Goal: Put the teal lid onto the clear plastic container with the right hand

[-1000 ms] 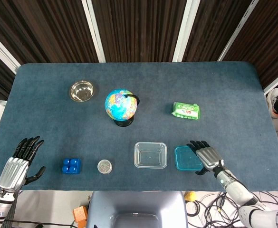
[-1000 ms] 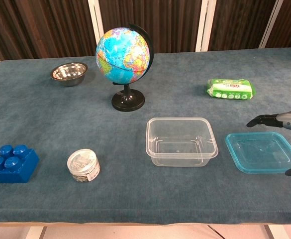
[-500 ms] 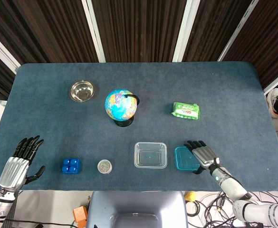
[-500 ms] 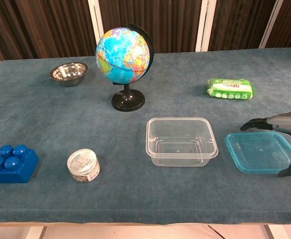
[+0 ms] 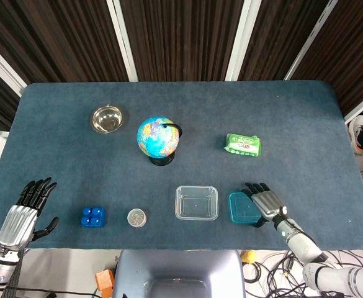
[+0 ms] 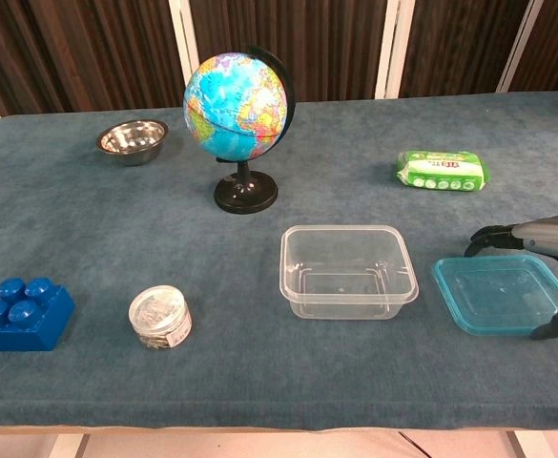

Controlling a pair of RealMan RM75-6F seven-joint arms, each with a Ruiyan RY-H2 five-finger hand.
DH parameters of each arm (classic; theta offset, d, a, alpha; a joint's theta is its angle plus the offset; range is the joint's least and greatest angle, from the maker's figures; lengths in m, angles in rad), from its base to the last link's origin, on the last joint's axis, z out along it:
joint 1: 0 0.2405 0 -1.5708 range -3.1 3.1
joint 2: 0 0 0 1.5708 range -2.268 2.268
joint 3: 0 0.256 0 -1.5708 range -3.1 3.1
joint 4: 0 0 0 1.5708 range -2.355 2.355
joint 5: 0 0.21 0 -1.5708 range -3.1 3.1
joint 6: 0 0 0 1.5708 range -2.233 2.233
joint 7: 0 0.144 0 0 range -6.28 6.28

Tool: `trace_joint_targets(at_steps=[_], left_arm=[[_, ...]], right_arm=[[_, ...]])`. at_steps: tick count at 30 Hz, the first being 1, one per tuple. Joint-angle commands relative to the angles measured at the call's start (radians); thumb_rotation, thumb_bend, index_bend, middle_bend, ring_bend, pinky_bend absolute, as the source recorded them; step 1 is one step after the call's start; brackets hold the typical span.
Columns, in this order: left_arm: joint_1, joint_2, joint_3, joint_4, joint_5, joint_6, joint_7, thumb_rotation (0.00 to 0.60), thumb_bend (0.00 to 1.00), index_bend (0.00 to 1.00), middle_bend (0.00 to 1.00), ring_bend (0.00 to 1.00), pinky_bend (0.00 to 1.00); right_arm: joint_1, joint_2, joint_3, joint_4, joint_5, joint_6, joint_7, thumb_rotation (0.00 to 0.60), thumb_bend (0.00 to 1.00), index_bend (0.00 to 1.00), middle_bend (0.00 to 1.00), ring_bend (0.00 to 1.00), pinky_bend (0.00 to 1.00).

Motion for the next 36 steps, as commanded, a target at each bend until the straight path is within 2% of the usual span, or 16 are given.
trace_joint_targets(at_steps=[1, 5, 11, 12, 16, 18, 21, 27, 36], left_arm=[[0.001, 0.001, 0.0, 0.0, 0.0, 0.002, -0.001, 0.6, 0.32, 0.0, 0.0, 0.0, 0.0], [0.001, 0.002, 0.0, 0.0, 0.0, 0.003, -0.002, 0.6, 0.31, 0.0, 0.0, 0.0, 0.0], [0.001, 0.003, 0.0, 0.0, -0.001, 0.003, -0.004, 0.6, 0.31, 0.0, 0.0, 0.0, 0.0], [0.001, 0.004, 0.0, 0.0, -0.001, 0.004, -0.004, 0.6, 0.31, 0.0, 0.0, 0.0, 0.0], [0.002, 0.004, 0.0, 0.0, -0.001, 0.005, -0.007, 0.6, 0.31, 0.0, 0.0, 0.0, 0.0], [0.002, 0.004, 0.0, 0.0, 0.0, 0.006, -0.008, 0.6, 0.31, 0.0, 0.0, 0.0, 0.0], [0.002, 0.005, 0.001, 0.0, 0.002, 0.007, -0.009, 0.6, 0.31, 0.0, 0.0, 0.0, 0.0], [0.003, 0.004, -0.001, 0.002, 0.002, 0.012, -0.013, 0.6, 0.31, 0.0, 0.0, 0.0, 0.0], [0.003, 0.004, -0.001, 0.004, 0.001, 0.011, -0.016, 0.6, 0.31, 0.0, 0.0, 0.0, 0.0]], right_arm=[[0.002, -0.003, -0.002, 0.005, 0.007, 0.01, -0.011, 0.6, 0.0, 0.23, 0.0, 0.0, 0.0], [0.008, -0.008, -0.007, 0.01, 0.033, 0.006, -0.026, 0.6, 0.0, 0.19, 0.0, 0.0, 0.0], [0.015, -0.013, -0.016, 0.01, 0.049, 0.006, -0.039, 0.6, 0.0, 0.2, 0.0, 0.0, 0.0], [0.014, -0.012, -0.017, 0.009, 0.046, 0.008, -0.04, 0.6, 0.0, 0.22, 0.0, 0.0, 0.0], [0.006, -0.012, -0.022, 0.006, 0.028, 0.023, -0.029, 0.6, 0.03, 0.44, 0.0, 0.0, 0.0], [-0.001, -0.017, -0.022, 0.013, 0.011, 0.038, -0.021, 0.6, 0.03, 0.55, 0.03, 0.0, 0.01], [-0.014, -0.028, -0.02, 0.027, -0.017, 0.058, 0.002, 0.6, 0.03, 0.64, 0.08, 0.0, 0.03], [-0.039, -0.04, -0.01, 0.059, -0.093, 0.093, 0.075, 0.6, 0.06, 0.73, 0.18, 0.01, 0.08], [-0.057, -0.046, -0.005, 0.082, -0.162, 0.117, 0.116, 0.6, 0.07, 0.75, 0.27, 0.07, 0.12]])
